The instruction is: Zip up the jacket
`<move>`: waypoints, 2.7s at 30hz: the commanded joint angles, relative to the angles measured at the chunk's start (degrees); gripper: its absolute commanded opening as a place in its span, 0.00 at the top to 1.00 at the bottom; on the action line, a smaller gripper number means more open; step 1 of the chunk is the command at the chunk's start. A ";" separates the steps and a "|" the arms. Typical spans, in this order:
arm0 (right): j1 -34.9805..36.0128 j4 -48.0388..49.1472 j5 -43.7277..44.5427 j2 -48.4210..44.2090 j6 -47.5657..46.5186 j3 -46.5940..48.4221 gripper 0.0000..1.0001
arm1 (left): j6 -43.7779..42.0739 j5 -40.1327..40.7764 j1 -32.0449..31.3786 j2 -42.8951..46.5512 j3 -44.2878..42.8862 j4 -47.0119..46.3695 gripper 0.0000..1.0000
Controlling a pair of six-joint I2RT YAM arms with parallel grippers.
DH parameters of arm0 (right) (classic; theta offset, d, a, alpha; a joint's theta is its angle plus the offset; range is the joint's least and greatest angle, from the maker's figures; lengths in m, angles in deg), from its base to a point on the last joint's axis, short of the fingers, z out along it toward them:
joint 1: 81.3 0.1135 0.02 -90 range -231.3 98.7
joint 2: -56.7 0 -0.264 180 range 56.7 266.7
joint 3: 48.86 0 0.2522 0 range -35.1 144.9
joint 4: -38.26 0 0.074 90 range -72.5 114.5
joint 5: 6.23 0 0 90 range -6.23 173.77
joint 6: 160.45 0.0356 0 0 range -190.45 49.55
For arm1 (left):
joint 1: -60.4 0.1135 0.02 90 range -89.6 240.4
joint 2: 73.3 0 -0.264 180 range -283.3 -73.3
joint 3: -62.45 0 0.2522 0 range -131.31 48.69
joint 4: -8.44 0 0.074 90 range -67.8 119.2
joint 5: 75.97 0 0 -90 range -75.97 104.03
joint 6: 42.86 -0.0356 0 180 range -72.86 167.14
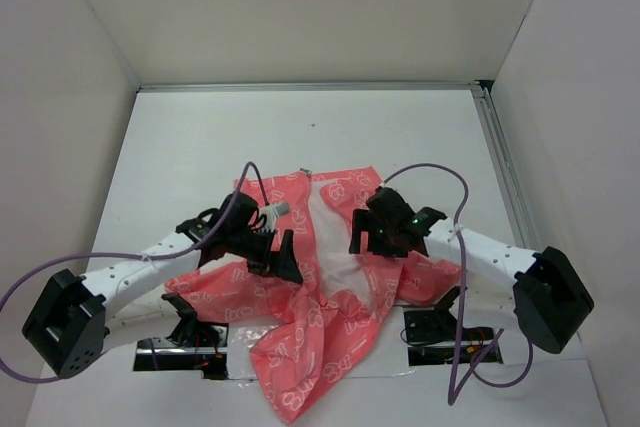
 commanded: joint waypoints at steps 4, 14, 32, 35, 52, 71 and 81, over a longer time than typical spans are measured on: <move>-2.19 2.88 6.42 10.57 7.20 2.13 0.14 | 3.70 0.11 -1.83 -9.66 2.88 -7.00 0.04; -16.07 4.13 7.34 31.52 4.14 25.40 0.13 | -1.31 7.94 9.94 -45.07 -24.43 -3.17 0.14; -19.78 2.80 5.11 24.13 -14.40 38.77 0.09 | -16.06 5.93 19.71 -45.00 -58.77 -0.18 0.01; -19.86 0.27 6.43 29.40 -17.74 45.10 0.09 | -18.88 3.47 20.23 -52.38 -69.66 2.10 0.01; -21.97 -10.91 0.37 57.72 -31.11 74.91 0.25 | -22.40 -0.59 20.06 -86.40 -104.34 -9.48 0.01; -27.95 -2.48 -17.29 54.38 -28.38 64.98 1.00 | -29.61 19.53 12.50 -93.79 -106.36 -13.63 0.19; -27.95 -0.36 -18.44 50.86 -26.45 60.58 1.00 | -34.89 27.72 9.16 -92.22 -105.23 -7.91 0.50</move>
